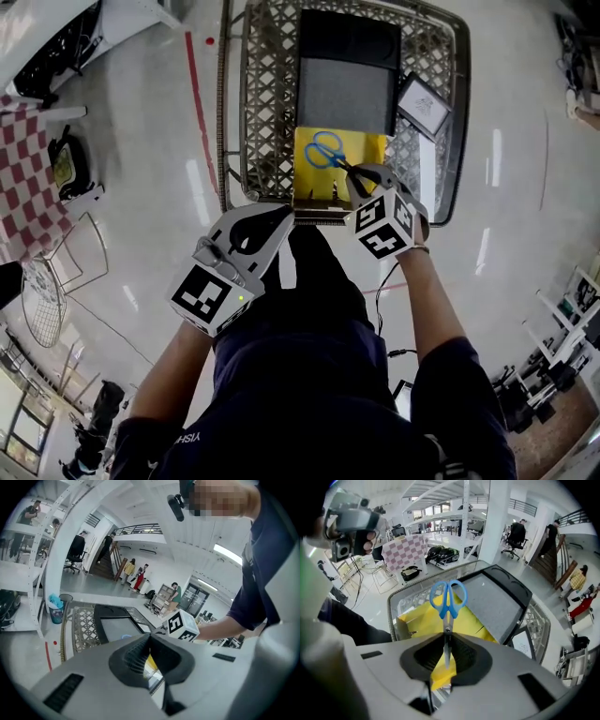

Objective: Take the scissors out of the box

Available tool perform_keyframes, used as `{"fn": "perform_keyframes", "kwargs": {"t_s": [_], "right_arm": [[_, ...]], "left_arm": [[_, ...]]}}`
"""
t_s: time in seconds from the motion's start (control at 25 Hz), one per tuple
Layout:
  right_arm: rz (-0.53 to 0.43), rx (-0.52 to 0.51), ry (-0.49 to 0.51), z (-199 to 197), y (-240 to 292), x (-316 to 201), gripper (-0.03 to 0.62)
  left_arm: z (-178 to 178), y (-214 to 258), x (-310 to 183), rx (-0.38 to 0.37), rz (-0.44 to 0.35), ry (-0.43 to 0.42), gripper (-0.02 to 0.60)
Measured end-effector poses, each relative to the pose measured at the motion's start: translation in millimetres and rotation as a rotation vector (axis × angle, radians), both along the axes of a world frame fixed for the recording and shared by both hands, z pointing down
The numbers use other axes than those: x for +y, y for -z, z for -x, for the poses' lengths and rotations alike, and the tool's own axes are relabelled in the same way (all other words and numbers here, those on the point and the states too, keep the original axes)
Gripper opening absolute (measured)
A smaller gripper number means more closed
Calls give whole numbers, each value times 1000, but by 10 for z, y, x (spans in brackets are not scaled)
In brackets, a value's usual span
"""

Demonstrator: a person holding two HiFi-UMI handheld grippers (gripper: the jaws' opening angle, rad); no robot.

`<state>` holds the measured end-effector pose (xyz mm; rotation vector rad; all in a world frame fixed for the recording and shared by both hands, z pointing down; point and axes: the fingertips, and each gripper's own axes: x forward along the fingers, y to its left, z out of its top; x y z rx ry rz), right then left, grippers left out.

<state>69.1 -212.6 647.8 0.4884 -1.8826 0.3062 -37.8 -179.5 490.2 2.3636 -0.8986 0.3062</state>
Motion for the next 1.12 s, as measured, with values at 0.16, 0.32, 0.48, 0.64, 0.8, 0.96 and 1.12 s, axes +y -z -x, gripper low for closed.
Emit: {"fn": "perform_keyframes", "kwargs": {"t_s": [0.16, 0.32, 0.48, 0.64, 0.8, 0.96, 1.12], "right_arm": [[-72, -61, -35, -3, 326, -98, 67], [-137, -118, -65, -15, 721, -157, 67], [-208, -176, -96, -19, 1118, -186, 67], [-278, -225, -122, -28, 1480, -189, 67], [-328, -254, -135, -20, 1752, -138, 67], [-364, -267, -151, 7, 1944, -73, 67], [-388, -296, -180, 40, 2097, -15, 67]], "left_arm": [[-5, 161, -70, -23, -49, -3, 25], [-9, 343, -110, -44, -87, -5, 25], [2, 537, -144, -58, -127, -3, 25], [-6, 735, -175, -65, -171, -9, 25], [-31, 905, -165, -71, -205, -25, 25], [-45, 1049, -142, -71, -235, -45, 25], [-29, 1169, -121, -70, -263, -60, 25]]}}
